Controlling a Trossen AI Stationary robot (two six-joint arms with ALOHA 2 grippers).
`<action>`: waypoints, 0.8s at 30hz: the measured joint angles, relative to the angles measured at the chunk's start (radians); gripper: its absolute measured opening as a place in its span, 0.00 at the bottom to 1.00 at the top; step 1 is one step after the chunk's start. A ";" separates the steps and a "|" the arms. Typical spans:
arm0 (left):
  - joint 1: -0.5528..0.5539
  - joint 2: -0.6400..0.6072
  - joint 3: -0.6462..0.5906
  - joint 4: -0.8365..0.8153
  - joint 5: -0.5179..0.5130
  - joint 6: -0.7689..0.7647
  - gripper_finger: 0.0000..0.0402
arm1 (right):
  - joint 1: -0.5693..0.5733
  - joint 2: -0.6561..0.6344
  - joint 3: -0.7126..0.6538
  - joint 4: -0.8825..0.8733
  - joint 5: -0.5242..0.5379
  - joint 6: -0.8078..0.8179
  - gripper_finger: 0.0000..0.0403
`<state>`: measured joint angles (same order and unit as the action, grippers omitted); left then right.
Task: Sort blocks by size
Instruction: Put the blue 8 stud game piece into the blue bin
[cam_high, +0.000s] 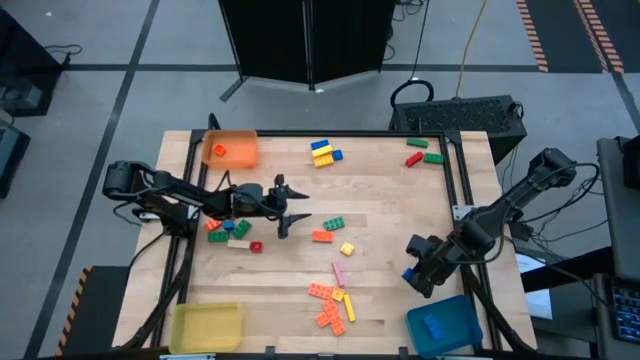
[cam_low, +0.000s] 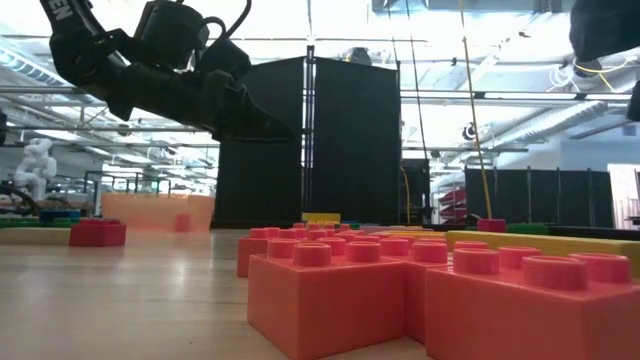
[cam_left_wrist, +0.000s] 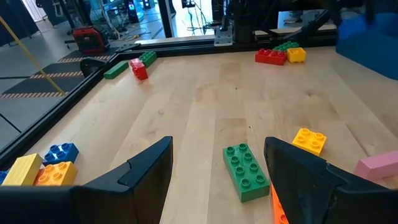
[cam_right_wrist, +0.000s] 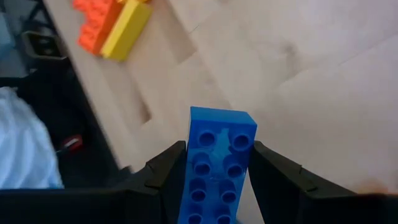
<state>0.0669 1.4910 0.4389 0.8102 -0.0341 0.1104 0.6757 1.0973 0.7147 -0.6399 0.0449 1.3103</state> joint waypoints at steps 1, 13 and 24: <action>0.000 0.000 0.000 0.004 0.000 0.000 0.63 | 0.008 0.000 0.000 0.003 -0.002 0.016 0.39; 0.003 0.000 0.000 0.062 0.000 0.053 0.63 | 0.120 0.000 0.000 0.094 -0.055 0.250 0.39; 0.007 0.000 0.000 0.063 0.000 0.056 0.63 | 0.246 0.015 0.000 0.095 -0.054 0.485 0.39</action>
<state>0.0734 1.4906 0.4389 0.8734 -0.0341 0.1665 0.9213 1.1123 0.7147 -0.5453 -0.0089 1.7956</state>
